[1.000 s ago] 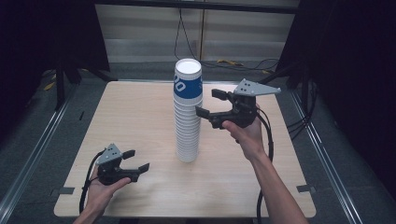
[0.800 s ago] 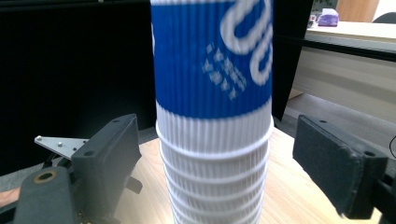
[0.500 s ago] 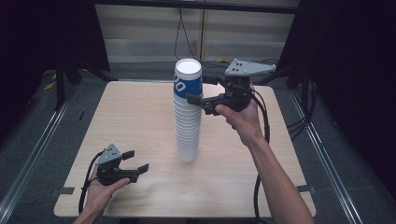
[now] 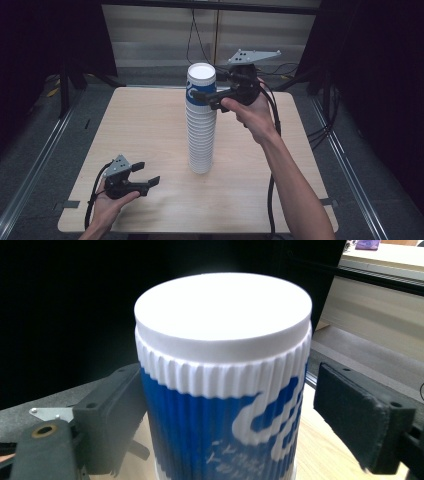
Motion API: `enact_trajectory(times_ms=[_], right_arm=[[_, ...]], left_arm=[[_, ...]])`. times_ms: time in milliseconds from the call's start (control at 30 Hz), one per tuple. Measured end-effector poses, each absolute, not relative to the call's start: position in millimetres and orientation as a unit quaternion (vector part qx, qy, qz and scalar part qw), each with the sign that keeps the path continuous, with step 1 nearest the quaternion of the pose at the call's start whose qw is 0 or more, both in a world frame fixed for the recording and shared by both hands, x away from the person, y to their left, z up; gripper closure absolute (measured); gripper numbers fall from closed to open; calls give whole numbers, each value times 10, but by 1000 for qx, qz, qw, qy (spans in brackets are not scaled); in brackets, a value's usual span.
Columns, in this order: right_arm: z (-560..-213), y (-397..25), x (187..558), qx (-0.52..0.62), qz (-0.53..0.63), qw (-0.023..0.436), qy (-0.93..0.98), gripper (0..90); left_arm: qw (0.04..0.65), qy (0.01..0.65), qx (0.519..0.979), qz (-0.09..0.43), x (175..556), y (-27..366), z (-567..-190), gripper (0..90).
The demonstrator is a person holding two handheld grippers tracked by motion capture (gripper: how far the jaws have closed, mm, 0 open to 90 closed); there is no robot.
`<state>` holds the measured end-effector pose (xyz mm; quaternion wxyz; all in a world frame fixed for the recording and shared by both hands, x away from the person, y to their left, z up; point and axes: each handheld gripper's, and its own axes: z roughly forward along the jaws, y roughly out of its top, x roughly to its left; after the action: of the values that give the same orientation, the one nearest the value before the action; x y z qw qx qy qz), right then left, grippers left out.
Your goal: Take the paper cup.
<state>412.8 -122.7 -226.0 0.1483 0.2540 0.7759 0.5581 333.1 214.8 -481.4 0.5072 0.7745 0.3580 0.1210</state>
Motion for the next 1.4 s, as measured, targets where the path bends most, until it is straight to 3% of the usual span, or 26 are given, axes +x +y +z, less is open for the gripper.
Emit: enact_trajectory(times_ms=[300,433,1400], right_arm=[[-2257,-1168,4165,251,557,146,778,173],[-2236,-1119,4165,243,548,148,786,235],[-2092,-1144,4129,242,593,168,749,253]], left_arm=[[508,356,774,124,3323,2143,-4806,189],[508,356,774,124,3320,2145,-4804,190],[509,353,776,119,3319,2129,-4810,193]])
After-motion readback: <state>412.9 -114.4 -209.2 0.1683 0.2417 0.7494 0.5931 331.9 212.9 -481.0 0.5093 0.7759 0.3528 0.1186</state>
